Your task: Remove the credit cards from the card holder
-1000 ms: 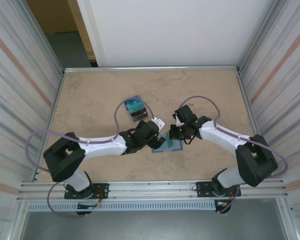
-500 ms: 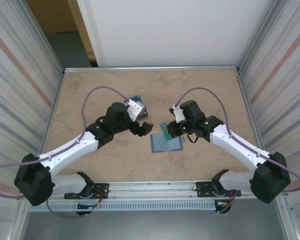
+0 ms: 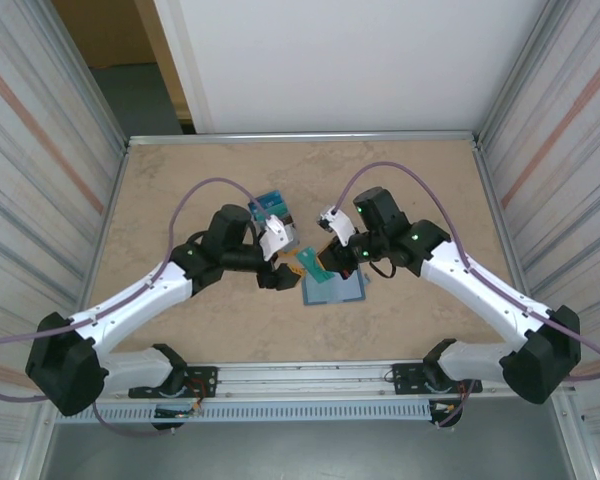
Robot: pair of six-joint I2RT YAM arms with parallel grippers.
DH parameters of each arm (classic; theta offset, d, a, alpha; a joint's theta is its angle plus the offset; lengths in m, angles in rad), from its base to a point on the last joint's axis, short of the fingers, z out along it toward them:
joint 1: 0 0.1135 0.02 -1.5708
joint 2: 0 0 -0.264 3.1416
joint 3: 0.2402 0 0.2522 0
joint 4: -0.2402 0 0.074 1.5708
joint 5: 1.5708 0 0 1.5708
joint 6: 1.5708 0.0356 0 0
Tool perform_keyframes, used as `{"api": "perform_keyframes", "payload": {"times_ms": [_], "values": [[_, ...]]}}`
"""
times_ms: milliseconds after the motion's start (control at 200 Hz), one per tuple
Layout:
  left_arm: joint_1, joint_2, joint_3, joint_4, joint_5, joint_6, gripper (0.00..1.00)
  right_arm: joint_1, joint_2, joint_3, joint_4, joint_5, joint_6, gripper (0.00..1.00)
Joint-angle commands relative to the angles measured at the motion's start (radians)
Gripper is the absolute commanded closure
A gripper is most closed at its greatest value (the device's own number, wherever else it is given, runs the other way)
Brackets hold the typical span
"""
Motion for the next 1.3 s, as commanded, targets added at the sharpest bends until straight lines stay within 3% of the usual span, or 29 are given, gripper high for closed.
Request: {"api": "perform_keyframes", "payload": {"times_ms": [0, 125, 331, 436, 506, 666, 872, 932, 1002, 1293], "values": [[0.002, 0.022, 0.051, -0.063, 0.099, 0.061, 0.46, 0.013, 0.027, 0.046, -0.093, -0.053, -0.084, 1.0], [0.002, 0.042, 0.066, -0.069, 0.115, 0.064, 0.65, 0.019, 0.048, 0.067, -0.113, -0.056, -0.1, 1.0], [-0.015, 0.068, 0.079, -0.085, 0.121, 0.071, 0.79, 0.019, 0.063, 0.088, -0.112, -0.059, -0.114, 0.98], [-0.028, 0.085, 0.085, -0.088, 0.123, 0.071, 0.95, 0.018, 0.069, 0.094, -0.105, -0.058, -0.117, 0.97], [-0.033, 0.097, 0.086, -0.09, 0.131, 0.076, 1.0, 0.018, 0.072, 0.095, -0.1, -0.057, -0.116, 0.97], [-0.038, 0.109, 0.092, -0.086, 0.141, 0.08, 1.0, 0.017, 0.071, 0.086, -0.088, -0.045, -0.107, 0.96], [-0.039, 0.065, 0.061, -0.027, 0.08, 0.053, 1.0, -0.003, 0.016, 0.044, -0.056, 0.01, -0.072, 0.66], [-0.039, 0.04, 0.044, 0.004, 0.045, 0.035, 1.0, -0.021, -0.018, 0.014, -0.026, 0.019, -0.048, 0.63], [-0.039, 0.004, 0.01, 0.053, -0.002, -0.005, 1.0, -0.049, -0.066, -0.033, 0.026, 0.026, -0.012, 0.61], [-0.037, -0.178, -0.15, 0.269, -0.188, -0.261, 1.0, -0.149, -0.323, -0.272, 0.321, 0.033, 0.214, 0.39]]}}
